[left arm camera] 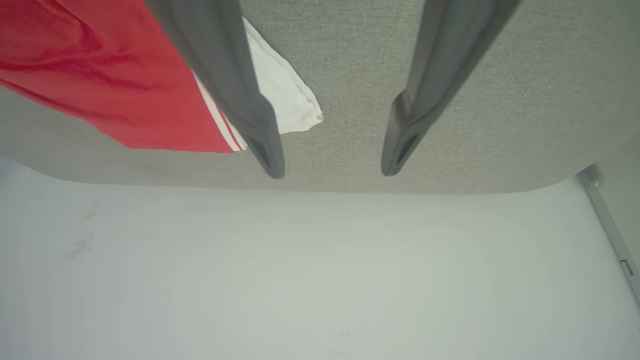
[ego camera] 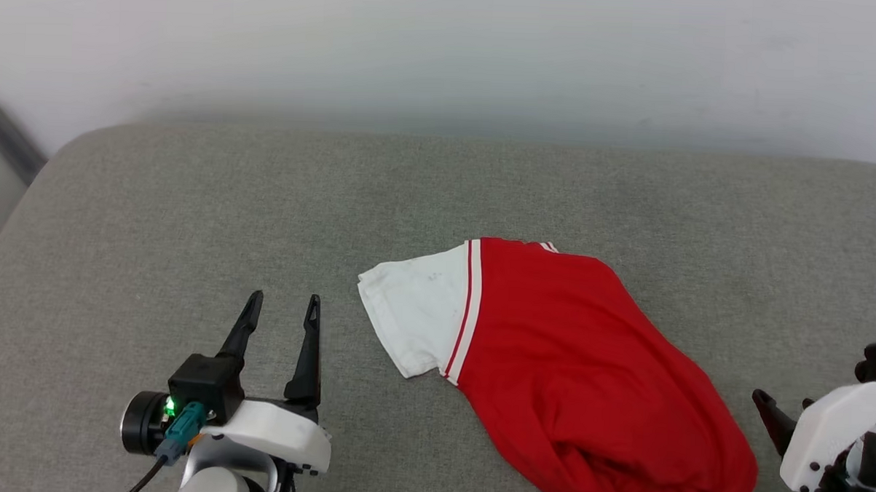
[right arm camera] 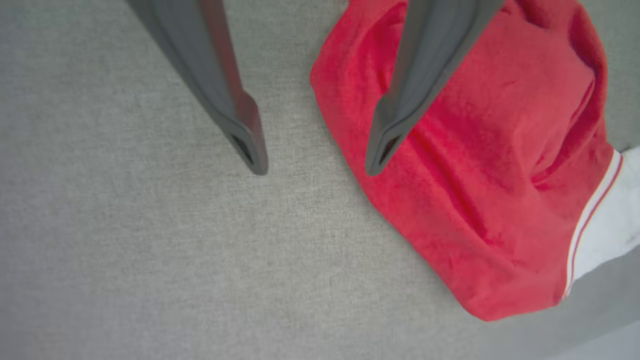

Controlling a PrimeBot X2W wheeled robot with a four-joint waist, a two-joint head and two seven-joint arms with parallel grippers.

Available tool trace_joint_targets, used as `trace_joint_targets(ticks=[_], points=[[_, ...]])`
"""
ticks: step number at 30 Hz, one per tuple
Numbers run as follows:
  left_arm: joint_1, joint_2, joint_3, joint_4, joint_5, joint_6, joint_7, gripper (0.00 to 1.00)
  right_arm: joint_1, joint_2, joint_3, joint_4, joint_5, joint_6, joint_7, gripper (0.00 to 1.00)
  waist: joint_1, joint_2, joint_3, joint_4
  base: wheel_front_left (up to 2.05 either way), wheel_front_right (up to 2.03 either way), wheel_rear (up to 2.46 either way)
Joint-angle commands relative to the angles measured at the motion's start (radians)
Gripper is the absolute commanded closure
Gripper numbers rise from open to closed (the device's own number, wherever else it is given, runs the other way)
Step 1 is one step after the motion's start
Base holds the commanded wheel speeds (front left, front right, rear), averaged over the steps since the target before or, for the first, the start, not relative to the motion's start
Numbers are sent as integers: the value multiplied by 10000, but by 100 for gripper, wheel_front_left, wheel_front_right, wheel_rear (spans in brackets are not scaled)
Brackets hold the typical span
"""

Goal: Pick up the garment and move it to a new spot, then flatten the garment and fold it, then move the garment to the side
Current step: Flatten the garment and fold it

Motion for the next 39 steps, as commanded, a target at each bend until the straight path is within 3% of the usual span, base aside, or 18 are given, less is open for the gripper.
trace_joint_targets(ticks=[1,6,13,14,15,16,24,29,30,33,34,35,36,39], points=[[-204,14,-40,-89,90,-59,9,0,-436,-243,101,410,-10,-1,470,0,1,0,283,195,0,0,0],[-542,-82,-39,-102,81,-123,-36,0,-1258,-548,426,1634,10,-1,1539,0,1,0,803,472,0,0,0],[-723,-194,5,57,175,-208,-93,0,-1436,-229,460,3419,-55,-1,2421,0,1,0,1011,641,0,0,0],[-731,-201,13,79,184,-214,-93,0,-1417,-175,491,3627,-72,-3,2562,53,1,0,1005,645,0,0,0],[-734,-210,19,92,191,-226,-97,0,-1427,-168,526,3736,-70,-1,2574,96,1,0,991,648,0,0,0],[-732,-212,31,109,208,-231,-102,0,-1480,-168,558,3811,-50,-1,2565,100,1,0,965,643,0,0,0],[-508,-183,102,209,269,-223,-116,0,-2474,-659,885,2560,-170,0,1219,100,1,0,491,462,0,0,0],[-401,-174,77,188,289,-215,-113,0,-2733,-264,1401,1060,-586,0,338,100,1,0,261,359,0,0,0],[-293,-152,41,124,263,-194,-108,0,-1872,461,3609,-334,-404,-1,-200,100,1,0,227,295,0,0,0],[-314,-197,-21,151,227,-227,-97,0,-1159,638,4715,-164,58,-1,-316,100,1,0,261,329,0,0,0],[-327,-205,-28,163,212,-229,-97,0,-957,669,5020,-34,229,-1,-383,90,1,0,278,334,0,0,0],[-347,-209,-31,172,203,-227,-97,0,-743,697,5279,152,357,-1,-445,31,1,0,305,337,0,0,0],[-369,-219,-39,184,195,-229,-96,0,-614,719,5511,290,374,-1,-556,0,1,0,321,345,0,0,0],[-412,-232,-53,226,183,-225,-96,0,-412,757,5908,463,507,0,-1216,0,1,0,348,349,0,0,0]])
